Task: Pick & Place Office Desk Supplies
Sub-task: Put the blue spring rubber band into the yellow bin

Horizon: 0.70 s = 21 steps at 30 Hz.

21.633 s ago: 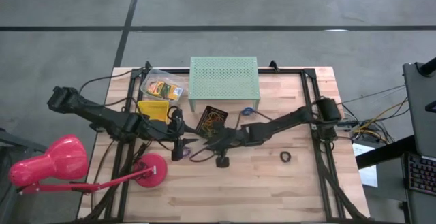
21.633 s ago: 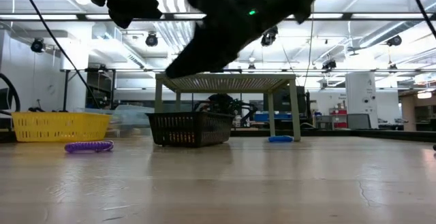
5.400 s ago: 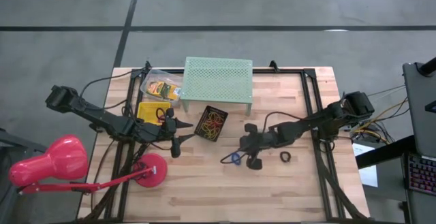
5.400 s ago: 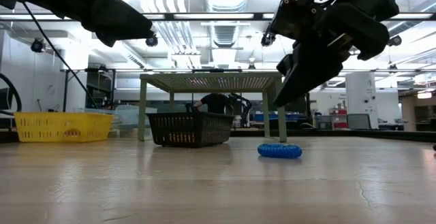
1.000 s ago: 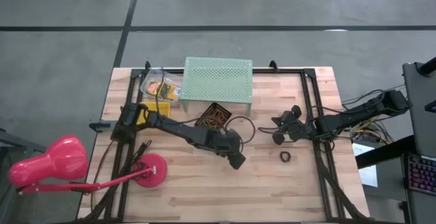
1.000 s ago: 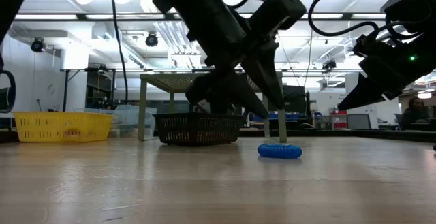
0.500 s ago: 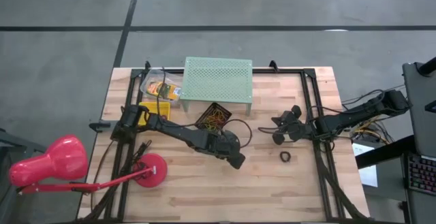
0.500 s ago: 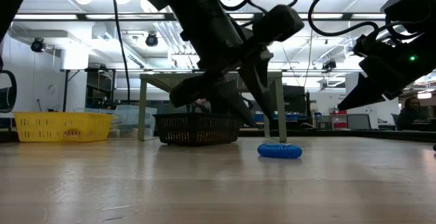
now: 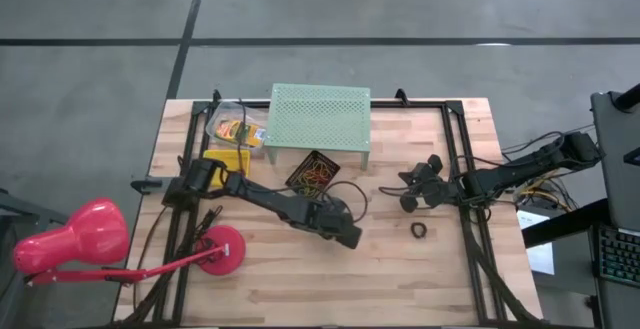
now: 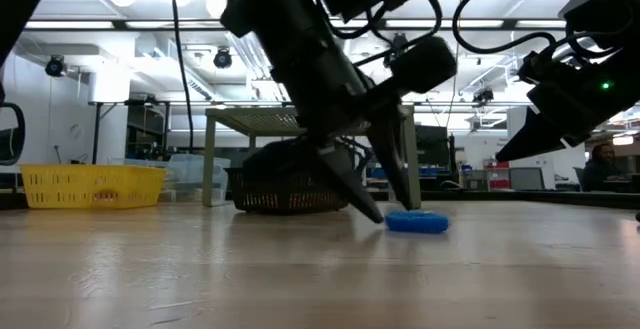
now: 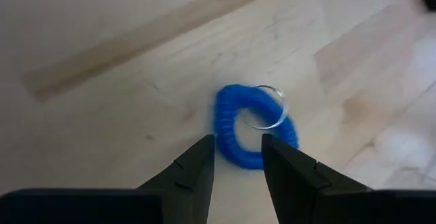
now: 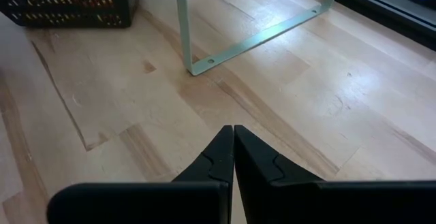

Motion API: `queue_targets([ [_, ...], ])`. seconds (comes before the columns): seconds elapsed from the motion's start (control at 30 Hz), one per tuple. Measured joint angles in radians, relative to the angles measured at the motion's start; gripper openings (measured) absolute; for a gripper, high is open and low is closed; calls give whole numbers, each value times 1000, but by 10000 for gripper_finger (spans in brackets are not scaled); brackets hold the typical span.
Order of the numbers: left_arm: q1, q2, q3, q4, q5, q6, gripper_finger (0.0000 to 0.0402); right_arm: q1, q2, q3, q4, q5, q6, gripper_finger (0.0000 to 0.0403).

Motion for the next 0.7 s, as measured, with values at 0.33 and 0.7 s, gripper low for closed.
queue_targets([
  [0.33,2,28,35,7,19,-22,118,0,0,0,2,0,0,8],
  [0.7,5,28,35,7,20,-18,104,0,0,0,2,0,0,8],
])
